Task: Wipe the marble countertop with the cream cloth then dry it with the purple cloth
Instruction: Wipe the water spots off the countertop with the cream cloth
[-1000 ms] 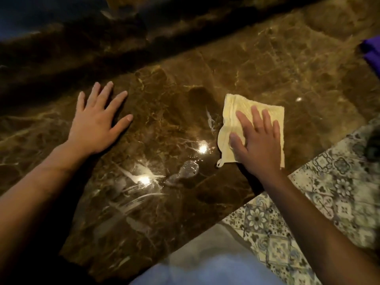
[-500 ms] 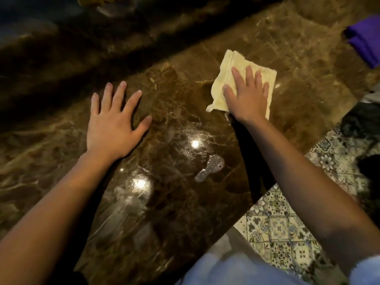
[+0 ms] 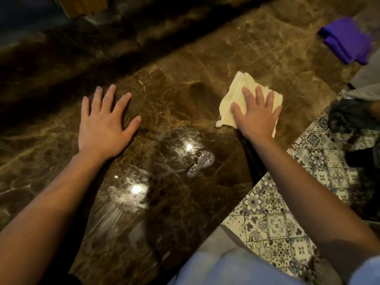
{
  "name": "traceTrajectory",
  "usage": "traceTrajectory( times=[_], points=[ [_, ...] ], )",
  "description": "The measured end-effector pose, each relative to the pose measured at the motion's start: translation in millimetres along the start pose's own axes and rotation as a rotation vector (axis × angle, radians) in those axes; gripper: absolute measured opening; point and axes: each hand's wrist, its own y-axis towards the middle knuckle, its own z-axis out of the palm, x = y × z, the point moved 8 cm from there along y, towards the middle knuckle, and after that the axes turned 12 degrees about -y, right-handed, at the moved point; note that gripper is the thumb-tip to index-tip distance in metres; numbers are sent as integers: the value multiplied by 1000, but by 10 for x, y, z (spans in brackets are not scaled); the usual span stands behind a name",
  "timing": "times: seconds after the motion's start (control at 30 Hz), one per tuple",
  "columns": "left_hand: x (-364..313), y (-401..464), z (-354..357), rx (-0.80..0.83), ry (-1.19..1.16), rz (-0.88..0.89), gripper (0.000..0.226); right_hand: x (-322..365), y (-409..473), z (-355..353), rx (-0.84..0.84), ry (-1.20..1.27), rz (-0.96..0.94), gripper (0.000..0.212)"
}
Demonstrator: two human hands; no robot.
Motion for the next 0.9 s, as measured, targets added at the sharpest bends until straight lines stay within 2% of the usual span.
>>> traceTrajectory(
  times=[0.1, 0.17, 0.43, 0.57, 0.63, 0.77, 0.9],
  points=[
    [20, 6, 9, -5, 7, -7, 73, -30, 458, -37, 37, 30, 60, 72],
    [75, 20, 8, -14, 8, -18, 73, 59, 531, -13, 59, 24, 37, 71],
    [51, 2, 26, 0, 23, -43, 73, 246, -729, 105, 1, 1, -240, 66],
    [22, 1, 1, 6, 1, -41, 75, 67, -808, 41, -53, 124, -265, 56],
    [-9, -4, -23, -3, -3, -54, 76, 22, -675, 8, -76, 163, -269, 56],
    [-43, -16, -28, 1, -5, -62, 77, -156, -131, 33, -18, 13, -154, 67],
    [-38, -10, -30, 3, 10, -73, 77, -98, 359, -46, 1, 44, -91, 72]
  ],
)
